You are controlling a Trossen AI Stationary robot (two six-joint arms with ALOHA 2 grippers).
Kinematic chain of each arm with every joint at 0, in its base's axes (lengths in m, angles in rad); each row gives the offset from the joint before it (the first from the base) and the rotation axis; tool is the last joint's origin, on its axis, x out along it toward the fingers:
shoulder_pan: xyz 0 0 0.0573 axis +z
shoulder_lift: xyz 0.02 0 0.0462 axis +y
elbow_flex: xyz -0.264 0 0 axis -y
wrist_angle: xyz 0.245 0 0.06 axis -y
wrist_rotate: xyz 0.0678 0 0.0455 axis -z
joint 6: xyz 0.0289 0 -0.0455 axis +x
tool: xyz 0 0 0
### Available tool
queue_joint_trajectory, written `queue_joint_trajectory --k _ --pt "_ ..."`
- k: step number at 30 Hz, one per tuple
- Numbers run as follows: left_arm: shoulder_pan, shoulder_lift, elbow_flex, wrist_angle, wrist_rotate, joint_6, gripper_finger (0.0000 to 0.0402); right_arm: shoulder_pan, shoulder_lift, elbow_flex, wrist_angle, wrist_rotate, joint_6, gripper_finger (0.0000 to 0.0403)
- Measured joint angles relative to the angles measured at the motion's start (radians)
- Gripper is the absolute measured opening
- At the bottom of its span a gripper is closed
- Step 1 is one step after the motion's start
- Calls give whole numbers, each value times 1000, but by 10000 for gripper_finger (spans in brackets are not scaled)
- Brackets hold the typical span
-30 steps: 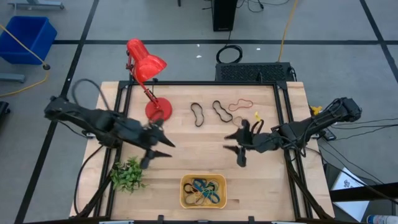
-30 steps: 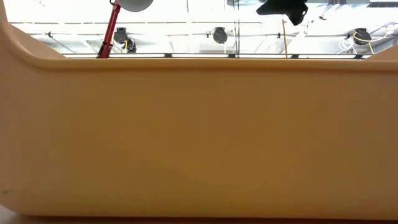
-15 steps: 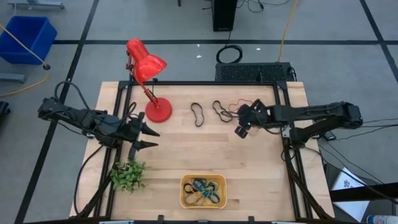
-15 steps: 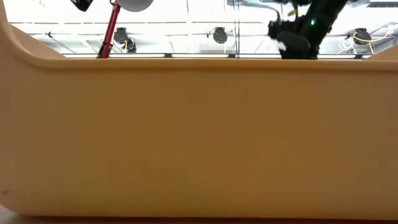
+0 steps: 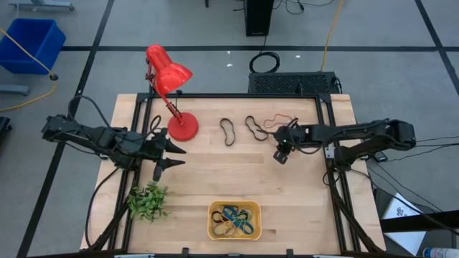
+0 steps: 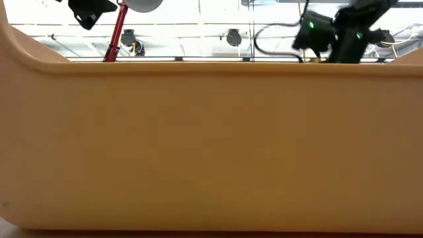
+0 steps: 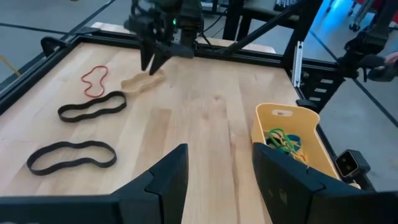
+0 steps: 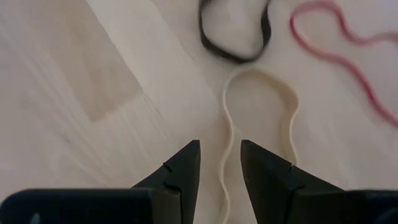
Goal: Pick and place rubber bands into bin
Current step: Put the brown rubber band into the bin
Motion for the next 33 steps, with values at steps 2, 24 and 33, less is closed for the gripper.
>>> queue_joint_trajectory --k 2,24,33 --pt "0 0 0 0 0 0 184 -3 0 -51 41 0 6 109" --pt "0 0 0 0 0 2 184 -3 -2 -228 148 -17 75 72" --pt "0 0 0 0 0 3 184 -3 -2 -229 166 -24 85 6"
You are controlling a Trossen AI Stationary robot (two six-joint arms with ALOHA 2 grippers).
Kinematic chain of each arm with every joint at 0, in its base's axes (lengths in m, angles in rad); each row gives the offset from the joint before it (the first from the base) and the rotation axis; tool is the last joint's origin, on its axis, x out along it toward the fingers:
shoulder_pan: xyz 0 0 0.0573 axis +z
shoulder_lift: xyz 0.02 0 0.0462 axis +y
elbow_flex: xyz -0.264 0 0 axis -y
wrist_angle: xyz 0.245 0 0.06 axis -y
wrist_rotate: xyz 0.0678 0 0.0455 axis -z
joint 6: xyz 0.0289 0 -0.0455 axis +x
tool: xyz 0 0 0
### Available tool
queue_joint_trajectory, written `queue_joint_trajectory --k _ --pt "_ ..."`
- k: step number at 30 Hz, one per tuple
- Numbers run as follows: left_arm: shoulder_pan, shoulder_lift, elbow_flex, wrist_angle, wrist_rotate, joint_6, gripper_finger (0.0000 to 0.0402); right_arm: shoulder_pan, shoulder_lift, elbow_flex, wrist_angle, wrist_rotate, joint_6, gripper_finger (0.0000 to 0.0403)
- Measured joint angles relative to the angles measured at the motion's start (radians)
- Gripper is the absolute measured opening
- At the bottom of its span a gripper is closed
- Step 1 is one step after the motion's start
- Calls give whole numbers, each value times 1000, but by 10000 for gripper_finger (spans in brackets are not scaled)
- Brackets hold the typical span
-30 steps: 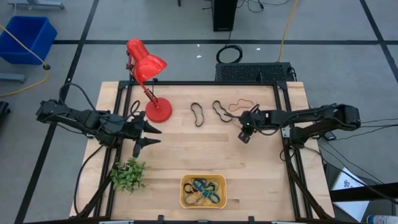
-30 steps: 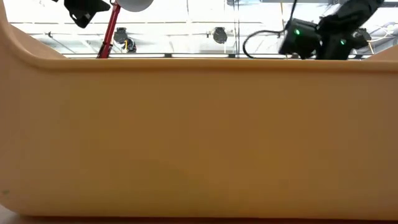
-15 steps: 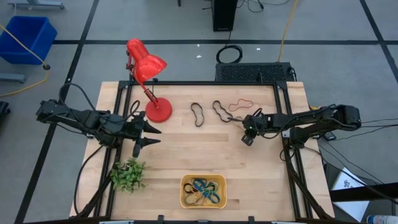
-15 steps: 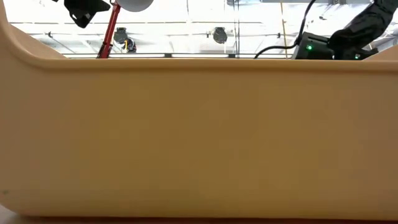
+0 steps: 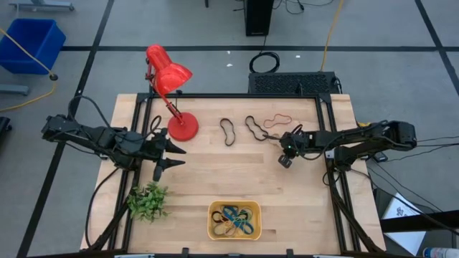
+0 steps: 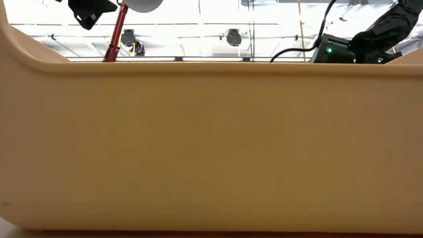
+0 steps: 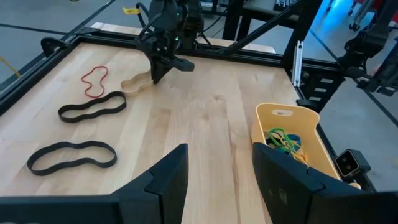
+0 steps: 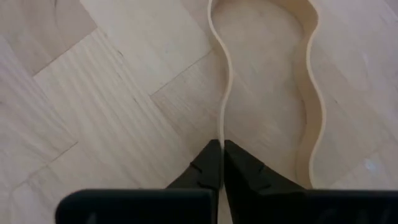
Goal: Pick and place rubber bands into bin
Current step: Put the brown rubber band into the bin
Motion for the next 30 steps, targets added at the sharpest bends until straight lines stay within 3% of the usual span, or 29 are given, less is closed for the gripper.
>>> queue_joint_trajectory --k 6,14,21,26,30 --pt "0 0 0 0 0 0 184 2 -41 -5 93 -37 15 2" --pt "0 0 0 0 0 0 184 2 -217 -3 280 -59 34 1" --pt "0 0 0 5 0 4 184 4 -381 -2 601 -57 41 1" --pt "0 0 0 4 -1 9 184 62 -428 16 898 -62 -17 1" --pt "0 0 0 4 0 8 184 143 -415 136 857 -79 -103 0"
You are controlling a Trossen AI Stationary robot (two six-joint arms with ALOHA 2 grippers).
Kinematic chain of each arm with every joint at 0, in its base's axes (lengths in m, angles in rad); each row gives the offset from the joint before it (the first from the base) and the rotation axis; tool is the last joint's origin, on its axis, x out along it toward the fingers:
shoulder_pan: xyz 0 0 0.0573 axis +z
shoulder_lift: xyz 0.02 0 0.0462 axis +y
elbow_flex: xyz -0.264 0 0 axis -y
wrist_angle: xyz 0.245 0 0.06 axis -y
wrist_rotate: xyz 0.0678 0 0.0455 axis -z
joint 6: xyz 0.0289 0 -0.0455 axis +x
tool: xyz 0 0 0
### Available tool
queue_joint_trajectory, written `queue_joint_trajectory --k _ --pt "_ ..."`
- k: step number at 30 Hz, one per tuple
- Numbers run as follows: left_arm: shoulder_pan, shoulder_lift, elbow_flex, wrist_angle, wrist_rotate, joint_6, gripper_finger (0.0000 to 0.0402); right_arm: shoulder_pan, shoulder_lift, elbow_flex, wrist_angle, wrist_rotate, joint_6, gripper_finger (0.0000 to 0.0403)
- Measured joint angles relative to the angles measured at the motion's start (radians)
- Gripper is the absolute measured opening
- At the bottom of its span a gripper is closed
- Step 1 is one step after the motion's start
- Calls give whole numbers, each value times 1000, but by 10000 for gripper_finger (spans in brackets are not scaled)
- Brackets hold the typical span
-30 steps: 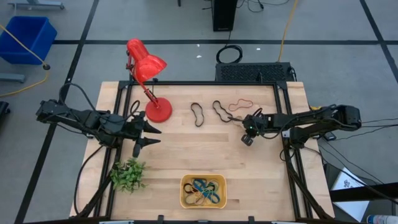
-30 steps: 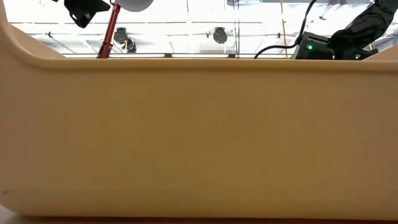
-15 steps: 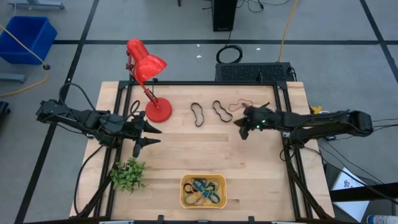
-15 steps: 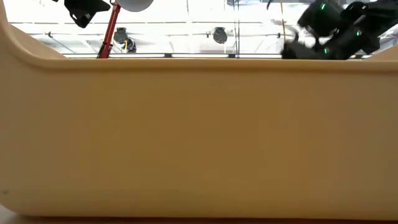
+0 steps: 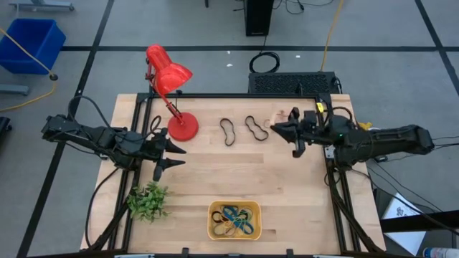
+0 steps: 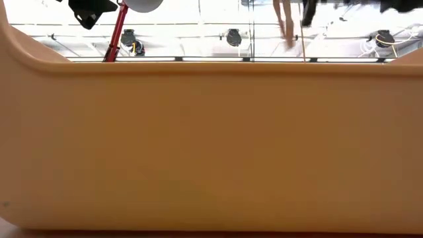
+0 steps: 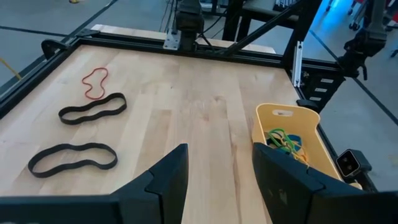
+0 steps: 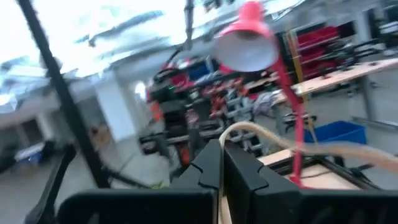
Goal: Pick and place rubber bands into bin
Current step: Put the brown rubber band into the bin
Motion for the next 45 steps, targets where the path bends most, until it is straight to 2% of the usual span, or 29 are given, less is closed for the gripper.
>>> queue_joint_trajectory --k 4,9,15,23,30,38,45 --pt "0 0 0 0 0 0 184 97 75 180 -177 0 -90 0" --pt "0 0 0 0 0 0 184 215 229 419 -419 5 -173 0" --pt "0 0 0 -4 0 -11 184 339 441 594 -661 34 -182 0" --pt "0 0 0 -4 0 -11 184 457 670 619 -766 27 -70 0" --pt "0 0 0 -5 0 -11 184 531 805 619 -779 26 -2 0" --pt "0 0 0 -6 -1 -12 184 562 931 619 -763 21 68 0" --pt "0 0 0 -6 -1 -11 184 561 1015 619 -664 -56 94 0"
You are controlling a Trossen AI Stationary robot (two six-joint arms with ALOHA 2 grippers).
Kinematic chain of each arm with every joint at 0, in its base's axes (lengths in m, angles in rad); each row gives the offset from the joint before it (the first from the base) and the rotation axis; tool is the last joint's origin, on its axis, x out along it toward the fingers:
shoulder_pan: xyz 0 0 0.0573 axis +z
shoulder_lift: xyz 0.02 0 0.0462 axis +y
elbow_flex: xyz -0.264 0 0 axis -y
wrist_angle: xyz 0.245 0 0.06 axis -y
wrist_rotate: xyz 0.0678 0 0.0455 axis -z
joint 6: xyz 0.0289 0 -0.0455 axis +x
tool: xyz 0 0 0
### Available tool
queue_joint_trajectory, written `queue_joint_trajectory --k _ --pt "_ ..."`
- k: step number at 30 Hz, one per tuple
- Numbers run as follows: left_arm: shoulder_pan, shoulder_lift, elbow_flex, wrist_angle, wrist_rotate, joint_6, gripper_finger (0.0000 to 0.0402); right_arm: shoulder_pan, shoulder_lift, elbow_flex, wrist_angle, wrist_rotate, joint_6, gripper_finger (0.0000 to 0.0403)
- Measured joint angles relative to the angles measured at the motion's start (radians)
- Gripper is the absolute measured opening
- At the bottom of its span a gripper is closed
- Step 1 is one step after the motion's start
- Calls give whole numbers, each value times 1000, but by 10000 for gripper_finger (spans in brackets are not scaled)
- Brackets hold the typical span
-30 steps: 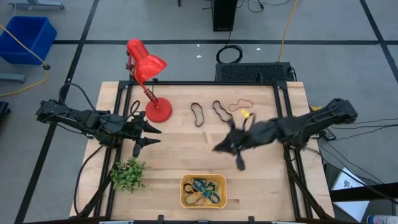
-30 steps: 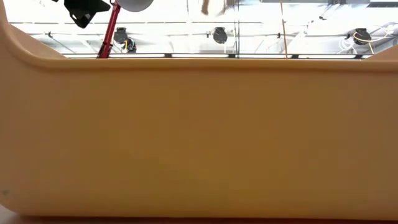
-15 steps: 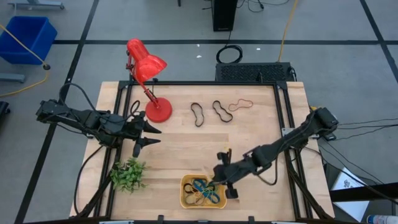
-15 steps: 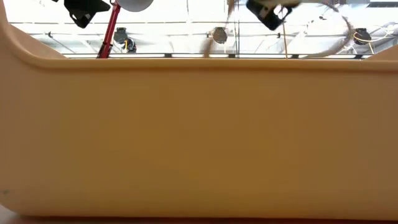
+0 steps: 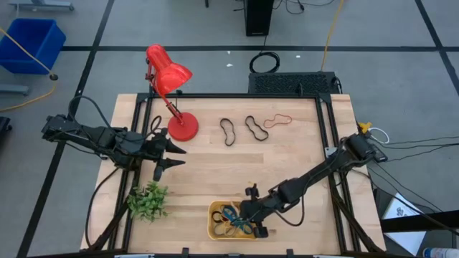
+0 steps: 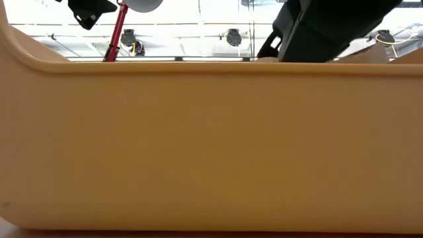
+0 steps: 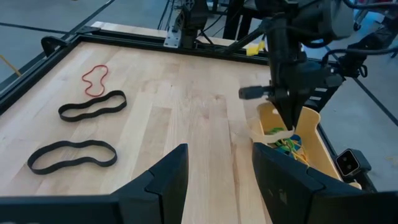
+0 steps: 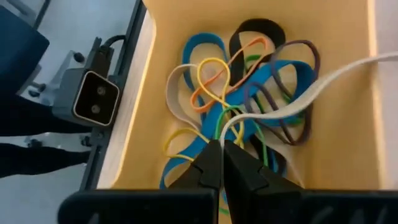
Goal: Pick and place rubber bands into bin
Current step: Put the brown rubber band into the bin
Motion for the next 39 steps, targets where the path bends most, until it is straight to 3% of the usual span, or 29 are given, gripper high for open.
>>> queue_joint_trajectory --k 16,26,31,39 --pt "0 0 0 -31 0 2 184 -1 42 0 22 0 51 1" --pt "0 0 0 -31 0 9 184 -1 42 0 56 1 54 30" --pt "0 0 0 -30 0 11 184 -1 42 0 70 0 54 57" --pt "0 0 0 -31 0 11 184 -1 40 0 69 0 53 132"
